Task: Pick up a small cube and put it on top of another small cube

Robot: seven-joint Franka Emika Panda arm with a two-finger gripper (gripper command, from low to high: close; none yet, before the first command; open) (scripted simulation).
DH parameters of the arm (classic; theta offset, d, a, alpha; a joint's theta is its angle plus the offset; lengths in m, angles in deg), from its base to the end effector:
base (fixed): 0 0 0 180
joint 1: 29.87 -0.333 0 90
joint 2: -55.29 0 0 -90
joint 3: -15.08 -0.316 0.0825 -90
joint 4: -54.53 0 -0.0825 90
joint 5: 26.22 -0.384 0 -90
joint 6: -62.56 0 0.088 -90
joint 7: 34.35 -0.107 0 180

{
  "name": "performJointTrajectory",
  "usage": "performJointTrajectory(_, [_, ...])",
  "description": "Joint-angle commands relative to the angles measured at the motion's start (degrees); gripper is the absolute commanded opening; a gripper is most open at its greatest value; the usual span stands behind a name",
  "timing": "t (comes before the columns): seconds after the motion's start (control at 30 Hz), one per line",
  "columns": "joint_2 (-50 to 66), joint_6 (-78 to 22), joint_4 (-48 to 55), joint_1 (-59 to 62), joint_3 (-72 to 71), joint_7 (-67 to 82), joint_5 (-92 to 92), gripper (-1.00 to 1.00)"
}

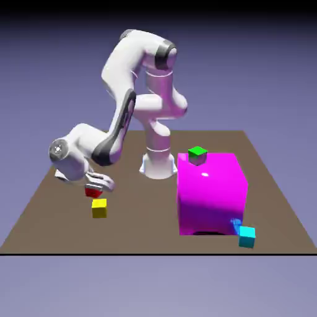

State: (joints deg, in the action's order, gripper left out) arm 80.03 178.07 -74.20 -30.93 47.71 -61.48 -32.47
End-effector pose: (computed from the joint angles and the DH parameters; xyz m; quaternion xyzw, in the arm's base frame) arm 0.3933 -0.2543 0.1717 0.8066 -0.5108 -0.2905 0.0635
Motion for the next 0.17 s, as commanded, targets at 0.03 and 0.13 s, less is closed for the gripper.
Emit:
performJointTrajectory(0.03, [1.05, 2.21, -1.27, 0.29, -0.44, 0.31, -0.45, 1.00])
performJointTrajectory(0.13, [-1.34, -2.77, 1.62, -0.38, 0.56, -0.57, 0.99, 1.00])
